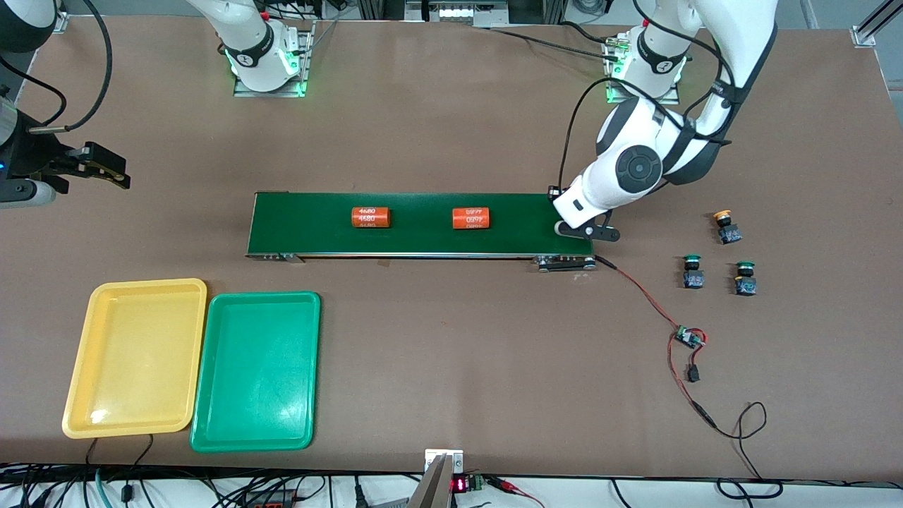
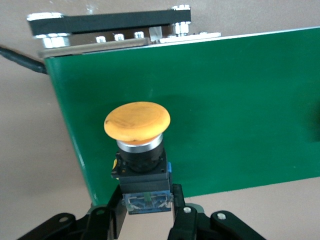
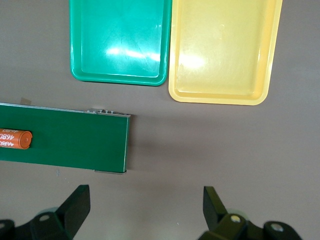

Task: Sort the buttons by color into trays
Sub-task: 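Set the yellow-capped button on the conveyor belt and release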

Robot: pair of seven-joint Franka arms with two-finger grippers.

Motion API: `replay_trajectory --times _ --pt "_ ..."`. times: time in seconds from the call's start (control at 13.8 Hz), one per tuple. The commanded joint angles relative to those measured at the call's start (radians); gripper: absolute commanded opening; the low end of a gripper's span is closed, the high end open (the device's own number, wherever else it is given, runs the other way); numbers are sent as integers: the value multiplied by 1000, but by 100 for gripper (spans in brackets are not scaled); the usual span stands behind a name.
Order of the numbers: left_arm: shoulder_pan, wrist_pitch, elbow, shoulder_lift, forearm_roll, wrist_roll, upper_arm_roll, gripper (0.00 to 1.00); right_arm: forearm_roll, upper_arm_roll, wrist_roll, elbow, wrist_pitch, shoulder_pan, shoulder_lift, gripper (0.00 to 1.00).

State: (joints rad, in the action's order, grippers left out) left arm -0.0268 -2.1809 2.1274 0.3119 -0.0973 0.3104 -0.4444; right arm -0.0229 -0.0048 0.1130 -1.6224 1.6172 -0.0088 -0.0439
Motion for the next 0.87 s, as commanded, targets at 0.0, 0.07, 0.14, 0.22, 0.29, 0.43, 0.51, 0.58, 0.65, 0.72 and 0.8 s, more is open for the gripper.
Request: replay_trajectory --times 0.0,0.07,0.14,0.22,0.29,0.43,0.51,0.58,0.65,0.72,0.8 --pt "-27 0 -26 35 -18 7 4 1 -3 0 -6 24 -13 3 -10 100" --pt "-28 -20 -26 41 -18 6 4 5 -2 0 -4 24 -11 1 -10 100" --pt "-28 -34 -26 41 -15 4 4 20 -2 0 -4 24 -11 3 -10 100" --pt "-28 -36 -26 39 -18 1 4 59 -2 0 -6 24 -11 3 -10 100" --pt "-28 -45 -26 26 -15 -11 4 100 -2 0 -6 24 -11 3 -10 100" --pt "-25 -37 -27 -34 -18 -10 3 100 -2 0 -4 24 -11 3 -10 100" --pt "-18 -31 -26 -72 -19 -10 3 100 -2 0 -4 24 -11 3 -10 100" --pt "-3 -20 -26 -100 -15 -7 7 100 -2 0 -6 24 -11 3 -10 100" --pt "45 2 -24 -109 -9 -8 10 100 -2 0 -6 24 -11 3 -10 100" --pt "107 13 -20 -109 -7 -8 12 100 -2 0 -6 24 -11 4 -10 100" --pt "161 13 -12 -108 -1 -10 15 100 -2 2 -6 24 -11 7 -10 100"
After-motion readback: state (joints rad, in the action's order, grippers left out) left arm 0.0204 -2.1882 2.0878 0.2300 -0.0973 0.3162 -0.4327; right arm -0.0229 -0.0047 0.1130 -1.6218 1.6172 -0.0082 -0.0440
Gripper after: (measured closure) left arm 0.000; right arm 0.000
